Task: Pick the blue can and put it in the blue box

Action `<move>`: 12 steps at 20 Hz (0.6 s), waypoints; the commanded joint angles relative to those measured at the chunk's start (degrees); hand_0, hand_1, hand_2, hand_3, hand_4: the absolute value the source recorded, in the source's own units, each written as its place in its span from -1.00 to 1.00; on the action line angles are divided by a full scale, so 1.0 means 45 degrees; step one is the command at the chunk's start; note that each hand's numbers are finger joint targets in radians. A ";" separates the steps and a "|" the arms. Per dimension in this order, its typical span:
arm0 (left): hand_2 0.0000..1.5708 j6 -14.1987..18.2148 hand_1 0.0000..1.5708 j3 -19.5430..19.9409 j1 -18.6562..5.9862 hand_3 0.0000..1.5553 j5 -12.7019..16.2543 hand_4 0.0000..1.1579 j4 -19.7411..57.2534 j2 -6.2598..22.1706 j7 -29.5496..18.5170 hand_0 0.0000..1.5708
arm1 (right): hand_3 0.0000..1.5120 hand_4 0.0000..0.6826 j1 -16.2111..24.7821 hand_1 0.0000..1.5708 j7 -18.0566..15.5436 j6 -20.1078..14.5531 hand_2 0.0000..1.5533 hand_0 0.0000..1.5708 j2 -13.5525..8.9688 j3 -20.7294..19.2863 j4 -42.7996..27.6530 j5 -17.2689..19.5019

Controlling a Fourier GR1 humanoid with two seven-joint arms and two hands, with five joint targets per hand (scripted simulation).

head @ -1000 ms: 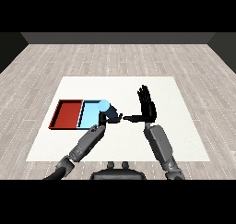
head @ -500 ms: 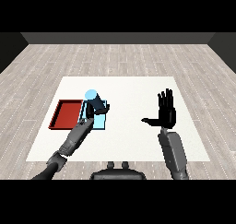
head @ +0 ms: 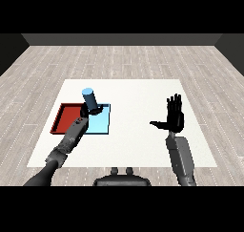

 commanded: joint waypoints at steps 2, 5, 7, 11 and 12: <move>0.96 0.0045 1.00 0.0088 -0.0538 0.81 -0.0429 0.72 0.2682 -0.0309 0.0774 1.00 | -1.00 -1.00 -0.0353 -1.00 -0.0479 0.0361 -1.00 -1.00 0.0023 -0.0410 0.1148 -0.0144; 0.81 0.0323 0.97 0.0392 -0.0576 0.46 -0.0429 0.60 0.3909 -0.0491 0.0574 0.97 | -1.00 -1.00 -0.0846 -1.00 0.0010 0.0046 -1.00 -1.00 -0.0052 -0.0330 0.1187 0.0035; 0.62 0.0705 0.71 -0.0136 -0.0568 0.53 -0.0960 0.62 0.4611 -0.0823 0.1351 0.71 | -1.00 -1.00 -0.0672 -1.00 0.0060 0.0031 -1.00 -1.00 0.0046 -0.0418 0.1266 -0.0117; 0.34 -0.0509 0.46 -0.0101 -0.0117 -0.18 -0.0991 0.57 0.5325 -0.0704 0.1745 0.46 | -1.00 -1.00 -0.1205 -1.00 0.0361 -0.0001 -1.00 -1.00 -0.0174 -0.0704 0.0936 -0.0324; -0.04 0.0170 0.13 -0.0266 0.0070 -0.47 -0.1211 0.61 0.5416 -0.1189 0.1305 0.13 | -1.00 -1.00 -0.0812 -1.00 -0.0027 0.0077 -1.00 -1.00 0.0101 -0.0375 0.1138 -0.0060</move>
